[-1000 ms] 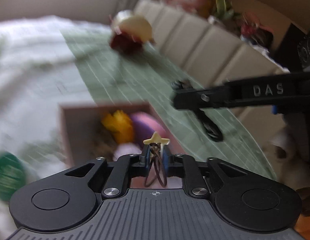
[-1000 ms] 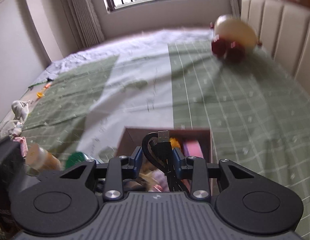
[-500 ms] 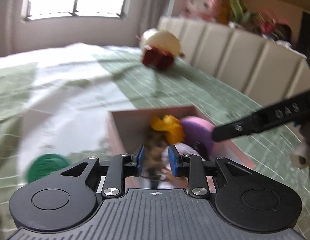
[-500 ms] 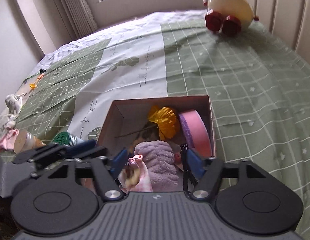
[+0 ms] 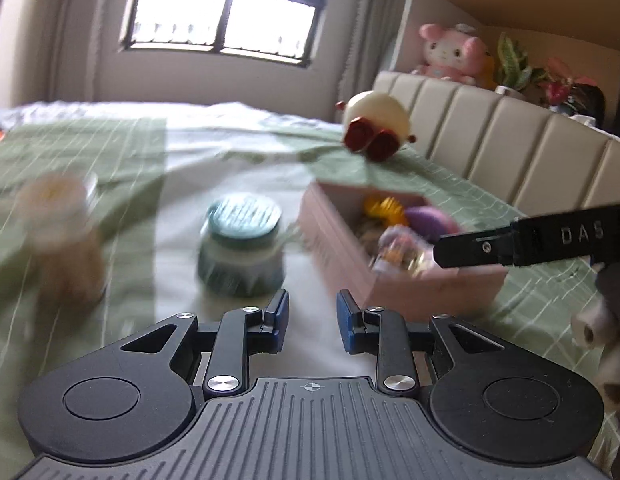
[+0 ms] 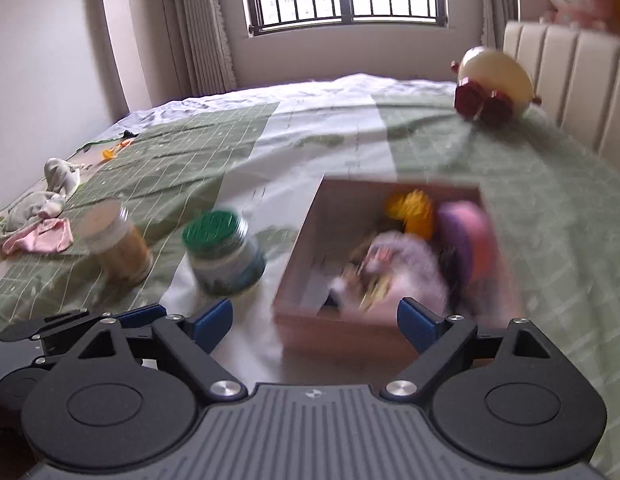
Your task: Organize soft objects
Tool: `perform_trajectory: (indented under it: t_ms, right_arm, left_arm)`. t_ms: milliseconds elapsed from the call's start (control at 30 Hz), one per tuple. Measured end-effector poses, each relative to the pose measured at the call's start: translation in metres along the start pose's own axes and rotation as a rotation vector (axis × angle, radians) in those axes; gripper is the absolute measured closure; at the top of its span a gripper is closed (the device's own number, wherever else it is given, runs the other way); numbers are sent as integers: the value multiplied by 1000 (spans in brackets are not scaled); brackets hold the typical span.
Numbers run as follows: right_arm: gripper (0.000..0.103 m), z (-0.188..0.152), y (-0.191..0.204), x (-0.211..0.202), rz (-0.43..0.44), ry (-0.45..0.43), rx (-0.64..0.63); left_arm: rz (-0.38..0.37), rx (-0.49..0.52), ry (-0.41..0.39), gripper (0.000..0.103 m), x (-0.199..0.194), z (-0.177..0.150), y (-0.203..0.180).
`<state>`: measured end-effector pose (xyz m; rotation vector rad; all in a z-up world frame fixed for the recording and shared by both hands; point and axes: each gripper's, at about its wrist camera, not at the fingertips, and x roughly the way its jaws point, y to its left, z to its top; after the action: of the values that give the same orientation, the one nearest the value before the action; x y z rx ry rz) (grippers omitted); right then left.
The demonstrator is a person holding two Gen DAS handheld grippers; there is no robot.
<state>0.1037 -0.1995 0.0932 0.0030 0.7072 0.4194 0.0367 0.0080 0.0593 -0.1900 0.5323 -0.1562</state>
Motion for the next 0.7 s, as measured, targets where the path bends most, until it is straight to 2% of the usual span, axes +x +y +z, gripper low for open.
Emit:
perform_trajectory:
  t_ms: [133,233,300,333,400,567,700]
  right_arm:
    - [13,-47,0,21,3,5,97]
    - [13,-76,-2,40,-29,49,138]
    - [11,-94,-1,43,-38,3,106]
    - [5,-97,1,40,-44,-19,95]
    - [0,-95,5,43,-55,0,70]
    - [0,-95,15,52,-130,34,10]
    - [0,-96,15,54,-148,39,1]
  left_arm:
    - [52,-30,62,73,2,-39,9]
    - [69,-43,82,74,8,-56,9]
    - [85,-5,73,74,9,-60,4]
    - [92,16,78,74,11,-59,0]
    - [92,39,84,74,14,-61,-2]
    - [98,39,83,74,15,-62,-3]
    - [105,48,88,74,15,-63,-5]
